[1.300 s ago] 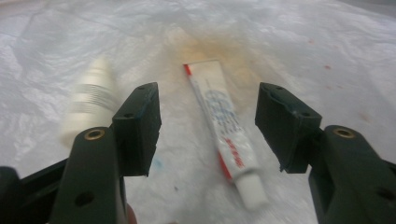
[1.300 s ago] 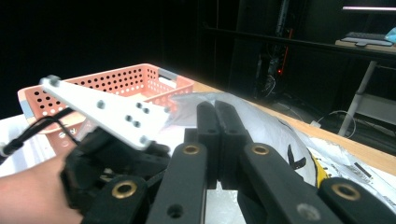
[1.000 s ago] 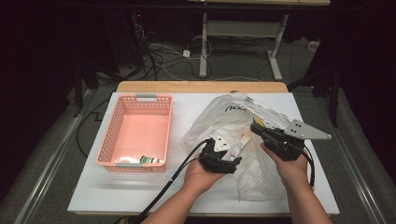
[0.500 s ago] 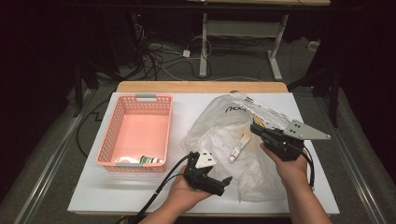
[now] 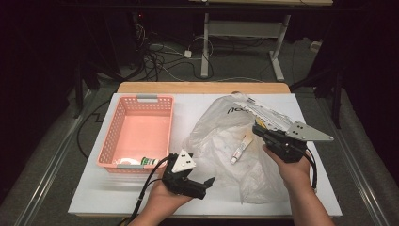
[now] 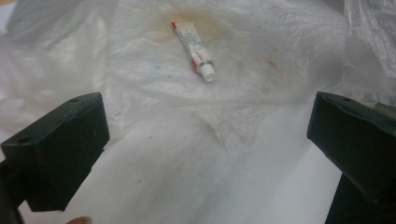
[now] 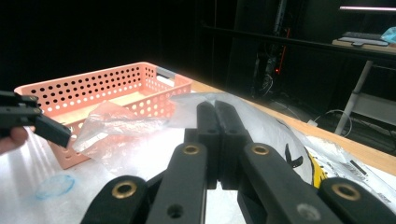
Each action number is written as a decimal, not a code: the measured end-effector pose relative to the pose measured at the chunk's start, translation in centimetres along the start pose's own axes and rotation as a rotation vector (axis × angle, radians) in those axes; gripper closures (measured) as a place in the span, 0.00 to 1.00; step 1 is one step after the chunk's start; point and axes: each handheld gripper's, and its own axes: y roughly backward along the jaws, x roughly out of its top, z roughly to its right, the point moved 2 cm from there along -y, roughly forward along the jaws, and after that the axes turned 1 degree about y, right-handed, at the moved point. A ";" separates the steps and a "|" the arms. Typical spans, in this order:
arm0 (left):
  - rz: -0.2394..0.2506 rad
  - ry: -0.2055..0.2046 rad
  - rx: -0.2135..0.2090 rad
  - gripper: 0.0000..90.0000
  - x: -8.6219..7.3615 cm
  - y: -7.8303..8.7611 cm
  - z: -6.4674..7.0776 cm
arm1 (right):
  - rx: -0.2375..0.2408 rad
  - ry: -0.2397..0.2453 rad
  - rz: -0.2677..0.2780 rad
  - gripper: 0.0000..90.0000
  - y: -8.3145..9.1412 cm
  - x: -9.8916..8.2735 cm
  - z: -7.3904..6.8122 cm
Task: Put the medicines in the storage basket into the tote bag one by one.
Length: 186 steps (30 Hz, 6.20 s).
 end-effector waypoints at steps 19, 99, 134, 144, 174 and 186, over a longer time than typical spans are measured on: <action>0.055 0.193 0.260 0.00 -3.4 7.6 -9.6 | 0.000 0.000 -0.004 1.00 0.0 -0.1 0.0; -0.608 0.448 0.188 0.39 -2.0 2.5 -14.3 | -0.001 -0.002 0.018 1.00 0.5 0.3 -0.1; -0.134 0.264 0.258 0.39 -2.2 4.8 -11.3 | -0.002 0.001 0.004 1.00 0.3 0.1 -0.3; 0.008 0.250 0.269 0.39 -1.7 5.9 -10.5 | 0.000 0.013 0.001 1.00 0.1 0.1 -0.3; 0.038 0.120 0.122 0.39 -0.2 4.3 -3.7 | -0.003 0.004 0.016 1.00 0.5 0.4 -0.2; -0.019 0.060 0.029 0.39 -0.3 2.1 -0.5 | -0.004 0.004 0.013 1.00 0.4 0.3 -0.2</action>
